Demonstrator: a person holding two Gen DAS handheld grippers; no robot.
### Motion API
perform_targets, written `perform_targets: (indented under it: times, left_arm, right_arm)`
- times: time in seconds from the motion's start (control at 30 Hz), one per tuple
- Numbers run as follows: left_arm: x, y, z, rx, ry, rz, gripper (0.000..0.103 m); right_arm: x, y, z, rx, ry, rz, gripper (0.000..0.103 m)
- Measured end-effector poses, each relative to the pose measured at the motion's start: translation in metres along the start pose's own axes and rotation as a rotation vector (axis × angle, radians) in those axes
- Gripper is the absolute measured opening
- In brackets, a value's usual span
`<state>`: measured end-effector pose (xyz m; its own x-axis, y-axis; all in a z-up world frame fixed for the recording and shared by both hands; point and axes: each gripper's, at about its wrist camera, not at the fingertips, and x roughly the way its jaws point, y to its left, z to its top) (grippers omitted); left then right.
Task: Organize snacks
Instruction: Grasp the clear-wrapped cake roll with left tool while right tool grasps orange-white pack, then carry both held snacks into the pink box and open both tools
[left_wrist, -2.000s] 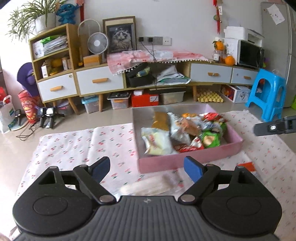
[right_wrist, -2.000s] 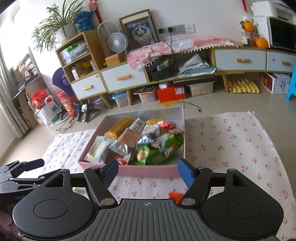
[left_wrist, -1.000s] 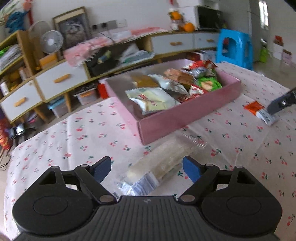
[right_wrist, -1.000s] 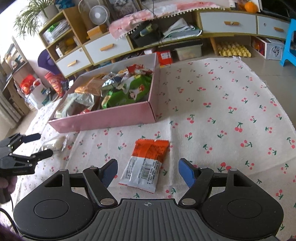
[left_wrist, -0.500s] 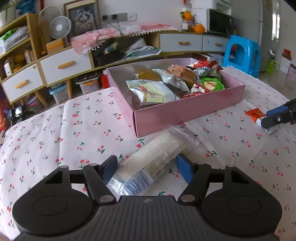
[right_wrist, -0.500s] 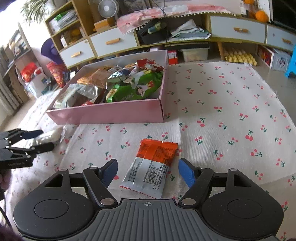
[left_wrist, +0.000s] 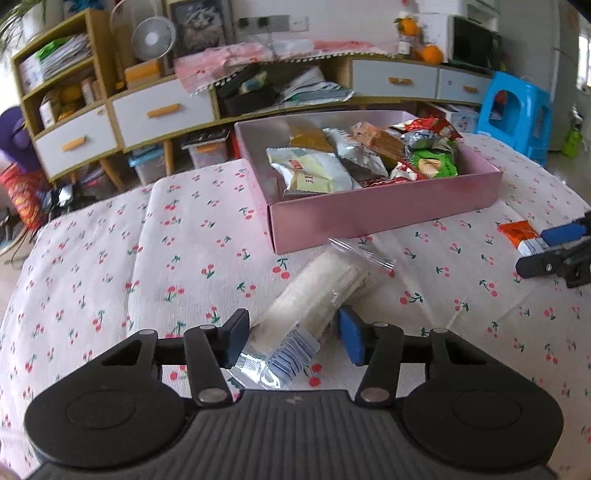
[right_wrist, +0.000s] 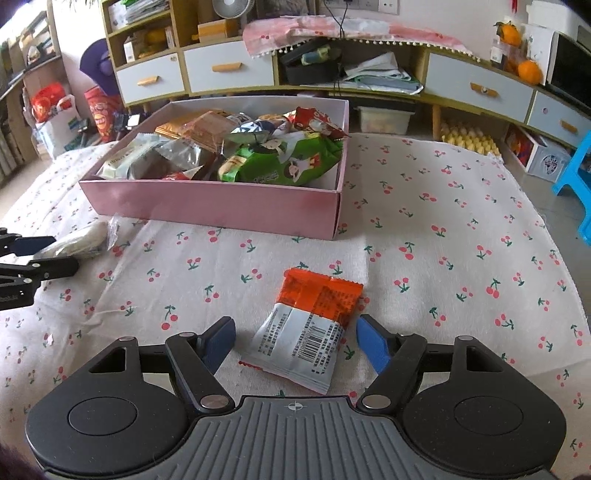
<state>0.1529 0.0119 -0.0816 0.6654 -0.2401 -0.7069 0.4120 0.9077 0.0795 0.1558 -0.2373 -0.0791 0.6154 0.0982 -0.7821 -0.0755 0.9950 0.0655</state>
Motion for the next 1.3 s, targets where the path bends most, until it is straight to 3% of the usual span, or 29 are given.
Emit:
perform_targets:
  times: [0.3, 0.43, 0.63, 1.07, 1.3]
  left_arm:
    - [-0.006, -0.014, 0.001, -0.098, 0.064, 0.075, 0.044]
    - [-0.008, -0.021, 0.003, -0.131, 0.082, 0.089, 0.043]
    - [-0.012, -0.037, 0.005, -0.163, 0.099, 0.071, 0.041]
    - [-0.023, -0.059, 0.007, -0.250, 0.110, 0.045, 0.039]
    - [-0.040, -0.066, 0.015, -0.253, 0.065, 0.020, 0.037]
  right_arm:
    - [0.000, 0.009, 0.001, -0.001, 0.004, -0.012, 0.068]
    - [-0.001, 0.013, 0.002, -0.005, 0.007, -0.003, 0.057]
    - [-0.004, 0.021, 0.001, -0.019, 0.009, 0.021, 0.049]
    - [-0.024, 0.024, 0.012, 0.021, -0.035, 0.080, 0.047]
    - [-0.037, 0.014, 0.021, 0.072, -0.073, 0.094, 0.047]
